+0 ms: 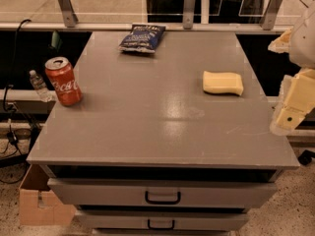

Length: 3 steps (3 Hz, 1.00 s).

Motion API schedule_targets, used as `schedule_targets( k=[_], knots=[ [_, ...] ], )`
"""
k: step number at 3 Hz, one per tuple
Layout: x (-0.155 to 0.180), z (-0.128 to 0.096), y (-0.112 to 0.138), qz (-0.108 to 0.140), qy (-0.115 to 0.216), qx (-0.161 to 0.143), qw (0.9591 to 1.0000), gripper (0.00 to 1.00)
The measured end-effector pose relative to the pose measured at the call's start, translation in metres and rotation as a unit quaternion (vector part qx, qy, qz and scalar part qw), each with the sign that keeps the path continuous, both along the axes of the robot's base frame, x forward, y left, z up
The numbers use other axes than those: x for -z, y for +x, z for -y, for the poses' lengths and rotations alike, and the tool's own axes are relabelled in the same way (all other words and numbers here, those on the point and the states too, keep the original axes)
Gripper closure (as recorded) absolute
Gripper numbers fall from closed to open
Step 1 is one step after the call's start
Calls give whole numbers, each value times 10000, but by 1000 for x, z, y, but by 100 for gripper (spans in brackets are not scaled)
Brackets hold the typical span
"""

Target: Move blue chip bag near sponge

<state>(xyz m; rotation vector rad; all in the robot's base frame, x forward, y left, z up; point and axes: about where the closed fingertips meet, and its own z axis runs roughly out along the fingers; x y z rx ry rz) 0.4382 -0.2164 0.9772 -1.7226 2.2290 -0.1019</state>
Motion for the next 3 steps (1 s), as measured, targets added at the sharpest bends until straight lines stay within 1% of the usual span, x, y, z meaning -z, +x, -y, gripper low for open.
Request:
schedule_targets(
  k=[1, 2, 3],
  knots=[
    [0, -1, 1, 14, 22, -6, 10000, 0],
    [1, -11, 11, 122, 222, -57, 9997, 0],
    [6, -40, 50, 338, 672, -178, 9970, 0]
  ],
)
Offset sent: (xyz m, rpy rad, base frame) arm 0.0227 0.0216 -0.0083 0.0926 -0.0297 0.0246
